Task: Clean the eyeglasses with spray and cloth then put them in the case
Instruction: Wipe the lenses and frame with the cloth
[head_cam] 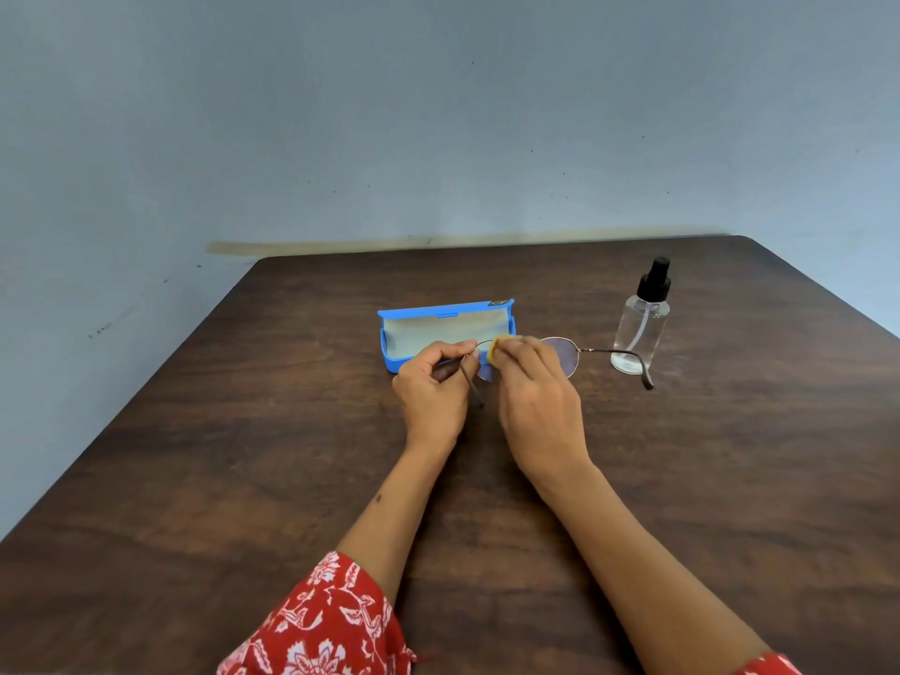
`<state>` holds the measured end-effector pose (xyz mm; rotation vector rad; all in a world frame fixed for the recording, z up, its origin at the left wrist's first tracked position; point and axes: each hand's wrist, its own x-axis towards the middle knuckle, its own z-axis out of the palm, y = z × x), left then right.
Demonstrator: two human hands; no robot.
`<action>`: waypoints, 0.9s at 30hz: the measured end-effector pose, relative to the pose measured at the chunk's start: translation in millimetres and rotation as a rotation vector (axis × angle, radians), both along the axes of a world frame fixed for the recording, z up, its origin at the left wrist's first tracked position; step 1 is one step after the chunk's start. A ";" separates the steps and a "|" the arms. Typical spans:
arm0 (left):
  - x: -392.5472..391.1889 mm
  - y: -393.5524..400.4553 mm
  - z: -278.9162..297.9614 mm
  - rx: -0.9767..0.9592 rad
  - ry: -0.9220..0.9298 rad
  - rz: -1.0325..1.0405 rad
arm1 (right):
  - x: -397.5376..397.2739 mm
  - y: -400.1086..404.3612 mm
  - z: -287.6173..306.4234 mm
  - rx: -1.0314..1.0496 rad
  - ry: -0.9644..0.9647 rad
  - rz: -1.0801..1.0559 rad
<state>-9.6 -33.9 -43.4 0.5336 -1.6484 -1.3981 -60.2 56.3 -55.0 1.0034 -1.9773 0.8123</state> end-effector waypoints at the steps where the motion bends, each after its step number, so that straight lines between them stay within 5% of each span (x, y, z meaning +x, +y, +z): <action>1: 0.2 0.5 -0.4 -0.007 -0.012 -0.003 | -2.6 -0.8 0.5 -0.008 -0.006 -0.024; 27: -0.4 -1.9 -0.1 0.065 0.007 0.024 | 12.9 -1.8 -3.6 0.096 -0.027 0.068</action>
